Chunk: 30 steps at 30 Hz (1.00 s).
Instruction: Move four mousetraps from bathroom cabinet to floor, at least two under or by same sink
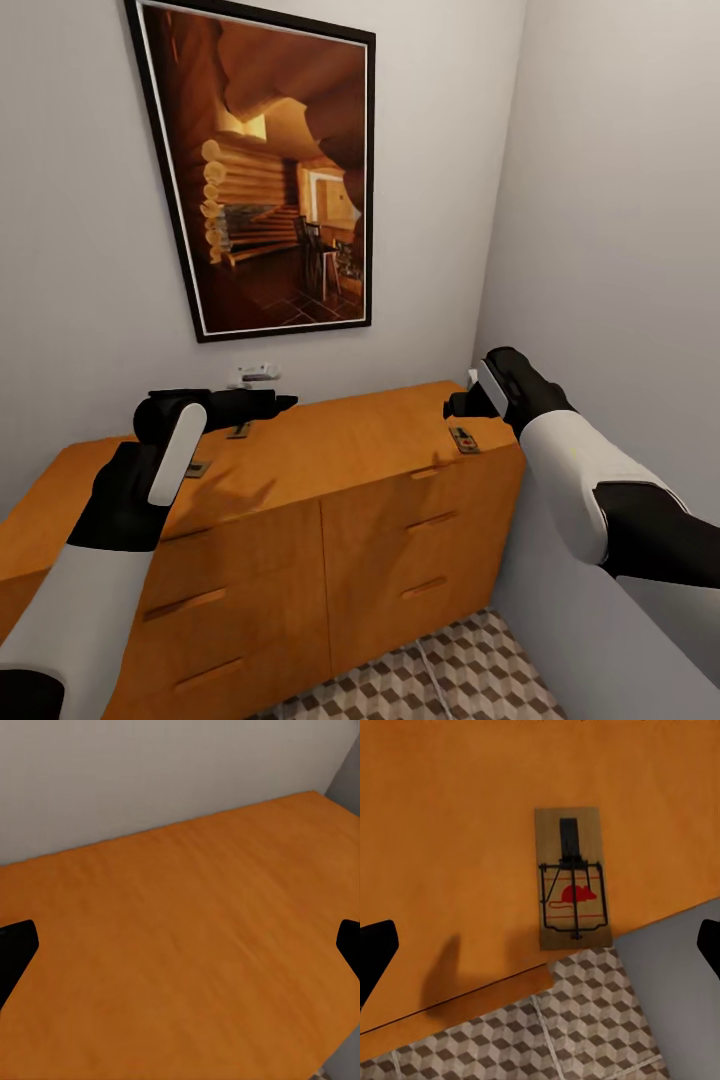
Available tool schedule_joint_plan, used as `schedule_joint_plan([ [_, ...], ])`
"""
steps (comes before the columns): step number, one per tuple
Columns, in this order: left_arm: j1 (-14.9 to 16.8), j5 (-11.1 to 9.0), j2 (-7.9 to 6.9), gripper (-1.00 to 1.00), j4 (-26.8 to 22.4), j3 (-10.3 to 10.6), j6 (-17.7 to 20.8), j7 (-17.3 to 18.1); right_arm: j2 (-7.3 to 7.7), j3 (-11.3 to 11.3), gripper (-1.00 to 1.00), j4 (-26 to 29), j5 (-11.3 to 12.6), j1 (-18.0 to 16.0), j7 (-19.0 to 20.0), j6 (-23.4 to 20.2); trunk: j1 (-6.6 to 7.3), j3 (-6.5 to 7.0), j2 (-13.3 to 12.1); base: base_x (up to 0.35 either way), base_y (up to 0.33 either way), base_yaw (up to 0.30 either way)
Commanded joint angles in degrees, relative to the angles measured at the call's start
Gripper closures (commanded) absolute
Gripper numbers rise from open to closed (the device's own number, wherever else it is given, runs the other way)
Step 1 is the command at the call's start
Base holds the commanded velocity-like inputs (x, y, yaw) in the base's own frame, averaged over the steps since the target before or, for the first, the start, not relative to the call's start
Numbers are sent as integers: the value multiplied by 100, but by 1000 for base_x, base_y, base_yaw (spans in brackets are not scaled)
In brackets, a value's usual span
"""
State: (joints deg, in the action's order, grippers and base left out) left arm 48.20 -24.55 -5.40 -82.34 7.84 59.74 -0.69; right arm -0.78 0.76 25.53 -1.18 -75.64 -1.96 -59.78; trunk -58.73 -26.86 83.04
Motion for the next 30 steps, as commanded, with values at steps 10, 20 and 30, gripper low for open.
schedule_joint_plan([
  [10,5,-6,-5,-100,-7,7,19,-7,5,4,-100,4,-13,-4,-15,-22,0,-7,4,9,0,0],
  [20,5,-6,-3,-100,-9,7,20,-7,8,3,-100,3,-16,-4,-14,-22,0,-7,4,7,-2,0],
  [30,5,-6,-4,-100,-5,7,7,-8,7,3,-100,-3,-14,-4,-12,-22,0,-7,4,103,-70,0],
])
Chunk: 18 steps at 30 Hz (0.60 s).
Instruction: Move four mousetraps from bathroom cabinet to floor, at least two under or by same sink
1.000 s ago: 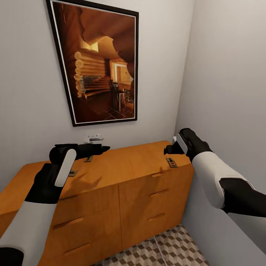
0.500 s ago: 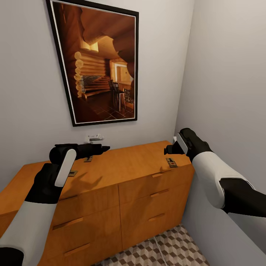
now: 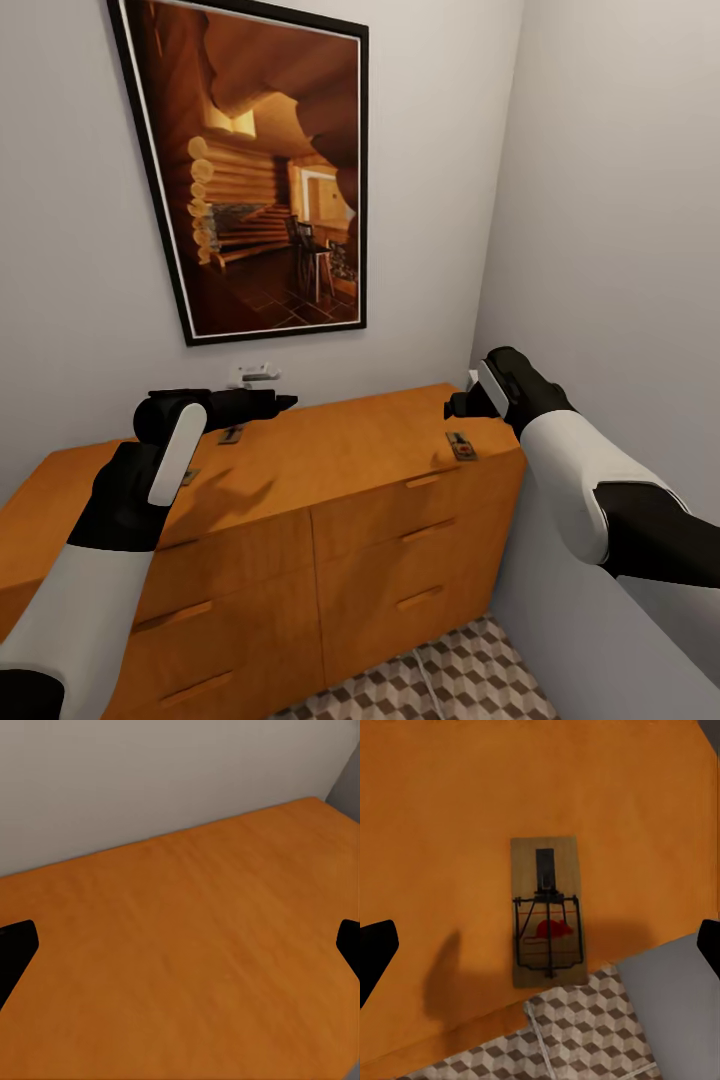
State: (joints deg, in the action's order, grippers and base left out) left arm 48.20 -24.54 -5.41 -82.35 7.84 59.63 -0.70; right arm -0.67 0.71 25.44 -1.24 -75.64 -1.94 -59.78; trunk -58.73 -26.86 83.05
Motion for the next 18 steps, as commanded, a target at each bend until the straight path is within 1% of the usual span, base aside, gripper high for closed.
schedule_joint_plan([
  [1,5,-7,-4,-100,-5,7,18,-6,-3,8,-100,5,-6,-3,-12,-22,0,-7,3,44,-31,0],
  [18,4,2,-4,-100,-1,1,15,-9,6,9,-100,-18,16,-3,17,-22,0,-7,3,12,-9,0],
])
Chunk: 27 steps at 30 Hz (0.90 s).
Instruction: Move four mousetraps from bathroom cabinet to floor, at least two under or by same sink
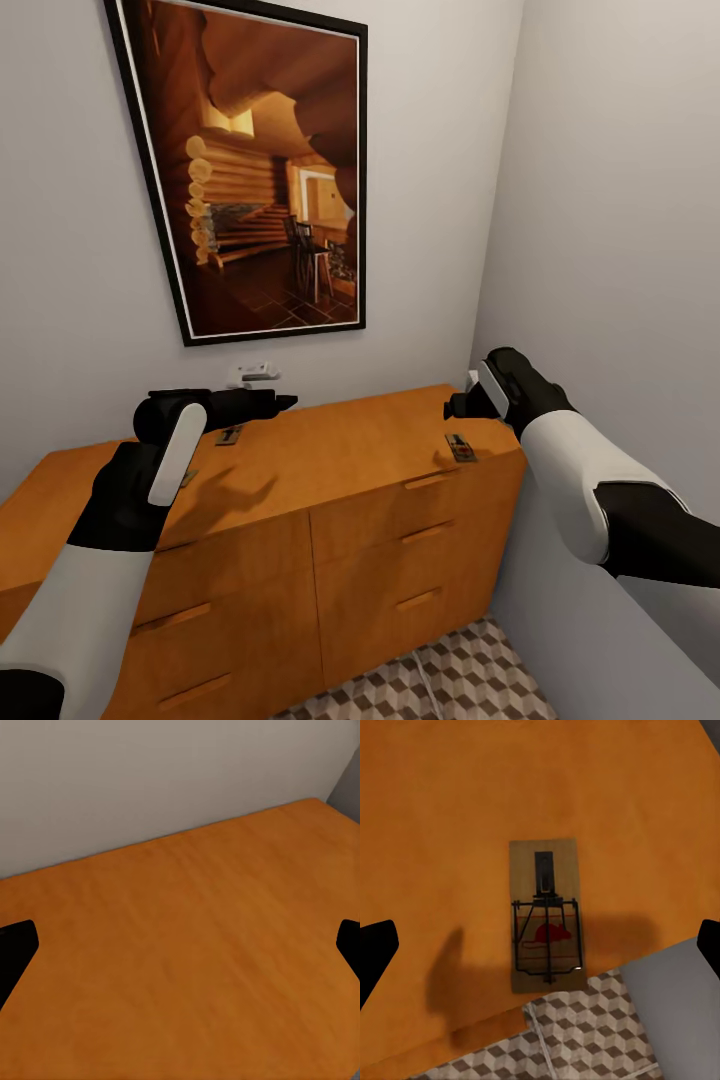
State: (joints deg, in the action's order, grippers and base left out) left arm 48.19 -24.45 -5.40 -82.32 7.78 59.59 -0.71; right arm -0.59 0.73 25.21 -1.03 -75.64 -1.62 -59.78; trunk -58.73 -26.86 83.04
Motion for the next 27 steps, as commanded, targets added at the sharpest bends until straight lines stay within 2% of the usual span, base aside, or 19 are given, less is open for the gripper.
schedule_joint_plan([
  [1,5,-7,-5,-100,-4,6,18,-8,6,8,-100,2,-5,-4,-3,-22,0,-7,4,1,-1,0],
  [7,6,-7,-5,-100,-4,5,18,-8,77,10,-100,-10,2,-4,171,-22,0,-7,4,0,0,0],
  [12,6,-7,-5,-100,-4,4,18,-8,156,8,-100,-17,2,-4,530,-22,0,-7,4,0,0,0],
  [19,6,-7,-5,-100,-4,4,18,-8,347,-40,-100,-19,-61,-4,1185,-22,0,-7,4,0,0,0],
  [27,4,-10,-5,-100,28,4,18,-8,422,-59,-100,-17,-117,-4,1349,-22,0,-7,4,0,0,0],
])
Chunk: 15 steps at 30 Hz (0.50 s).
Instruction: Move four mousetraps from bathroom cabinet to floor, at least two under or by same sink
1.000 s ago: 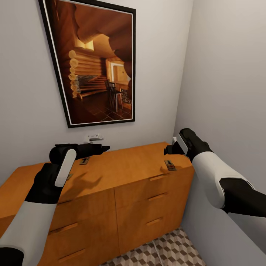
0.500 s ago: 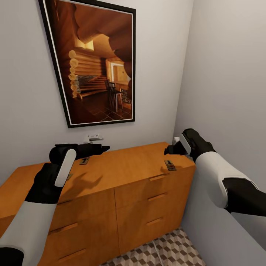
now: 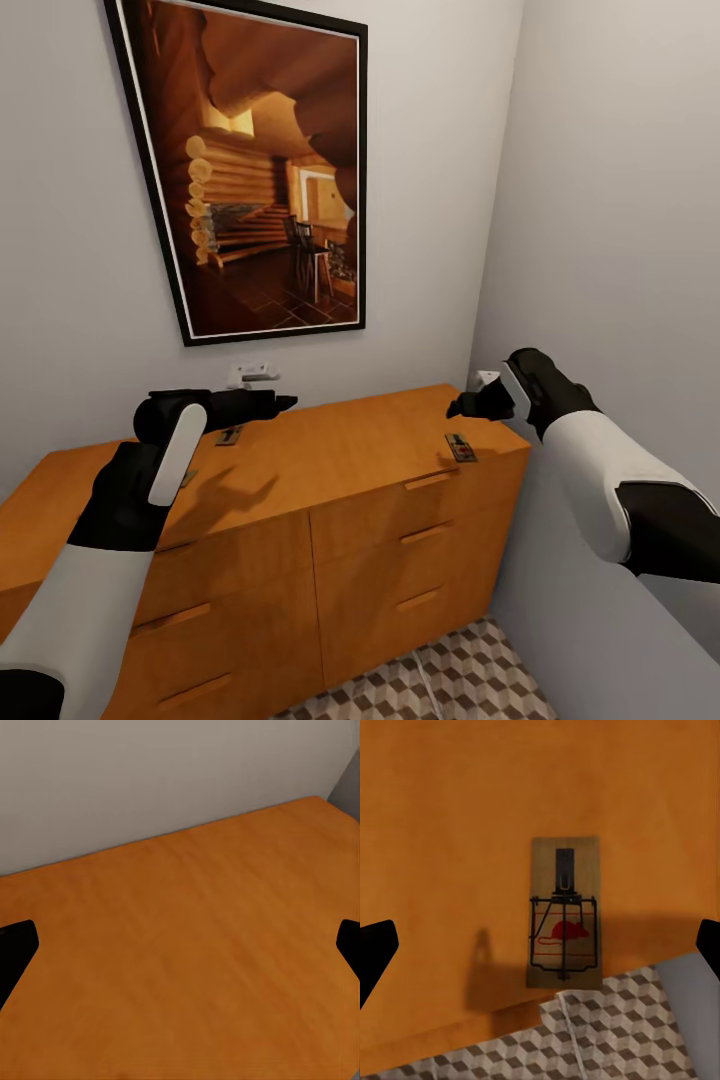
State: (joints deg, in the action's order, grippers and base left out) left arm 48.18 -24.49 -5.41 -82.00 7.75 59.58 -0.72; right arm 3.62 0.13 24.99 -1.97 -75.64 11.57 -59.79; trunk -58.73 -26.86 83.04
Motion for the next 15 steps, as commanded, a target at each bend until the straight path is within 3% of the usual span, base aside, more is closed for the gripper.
schedule_joint_plan([
  [1,5,-8,-4,-100,4,7,17,-7,8,0,-100,5,-35,-4,39,-21,0,-7,4,0,0,0],
  [15,4,-6,-4,-100,73,12,10,-7,32,-14,-100,6,-114,-4,47,-21,0,-7,4,0,0,0],
])
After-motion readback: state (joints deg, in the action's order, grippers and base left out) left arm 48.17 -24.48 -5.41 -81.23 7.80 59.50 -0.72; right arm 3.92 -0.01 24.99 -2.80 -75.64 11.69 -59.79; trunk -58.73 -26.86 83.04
